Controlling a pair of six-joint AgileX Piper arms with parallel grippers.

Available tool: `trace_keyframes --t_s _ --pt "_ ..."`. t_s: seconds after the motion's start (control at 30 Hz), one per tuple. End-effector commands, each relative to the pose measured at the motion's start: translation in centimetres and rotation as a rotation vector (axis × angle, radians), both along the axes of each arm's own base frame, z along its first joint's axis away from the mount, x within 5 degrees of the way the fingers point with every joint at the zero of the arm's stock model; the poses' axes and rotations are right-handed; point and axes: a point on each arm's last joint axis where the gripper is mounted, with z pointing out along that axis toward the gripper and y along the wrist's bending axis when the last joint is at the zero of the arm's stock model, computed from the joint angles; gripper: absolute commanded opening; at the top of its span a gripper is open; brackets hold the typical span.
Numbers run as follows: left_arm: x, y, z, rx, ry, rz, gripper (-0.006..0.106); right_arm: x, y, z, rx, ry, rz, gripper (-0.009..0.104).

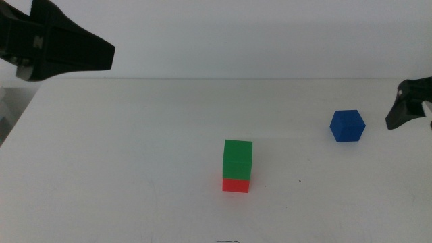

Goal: Stack red cubes first, then green, then blue cubes in a specific spot.

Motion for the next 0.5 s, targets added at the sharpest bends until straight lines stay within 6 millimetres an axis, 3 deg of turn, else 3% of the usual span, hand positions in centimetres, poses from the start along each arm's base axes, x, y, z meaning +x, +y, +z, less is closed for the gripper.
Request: trace_keyframes --t_s 0.0,0.3,0.47 --pt "-0.5 -0.2 1.5 -0.062 -0.071 0.011 0.092 0.5 -0.1 1.2 0.000 -0.077 -0.003 0.094" --pt "-0.5 -0.2 1.5 -0.062 -0.072 0.011 0.092 4.0 0.4 -2.4 0.091 0.084 -0.006 0.094" --pt "-0.5 -0.2 1.5 -0.062 -0.072 0.011 0.092 6.3 0.2 -2.0 0.074 0.069 0.003 0.094"
